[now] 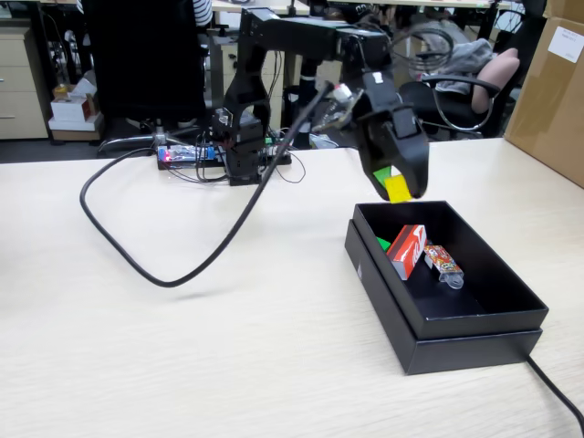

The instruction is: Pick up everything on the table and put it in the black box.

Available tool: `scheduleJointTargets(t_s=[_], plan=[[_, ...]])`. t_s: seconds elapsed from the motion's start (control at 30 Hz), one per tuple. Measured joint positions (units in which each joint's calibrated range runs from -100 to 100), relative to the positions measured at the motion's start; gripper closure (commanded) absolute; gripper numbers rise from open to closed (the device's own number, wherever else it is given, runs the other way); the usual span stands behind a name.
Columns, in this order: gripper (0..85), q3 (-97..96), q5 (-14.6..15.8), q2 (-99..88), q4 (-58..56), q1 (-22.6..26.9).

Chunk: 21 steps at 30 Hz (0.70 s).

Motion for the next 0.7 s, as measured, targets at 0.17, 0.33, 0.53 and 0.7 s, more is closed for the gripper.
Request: scheduleJointTargets(t_s=[0.17,0.33,0.53,0.7], plan=[[81.7,7.31,1.27,10.89,0.08,0.98],[81.5,9.13,1.81,18.37,0.08,1.22],[79.8,9.13,1.86,19.51,0.08,0.1],[55.5,7.58,1.86,19.51,0.08,-0.15]])
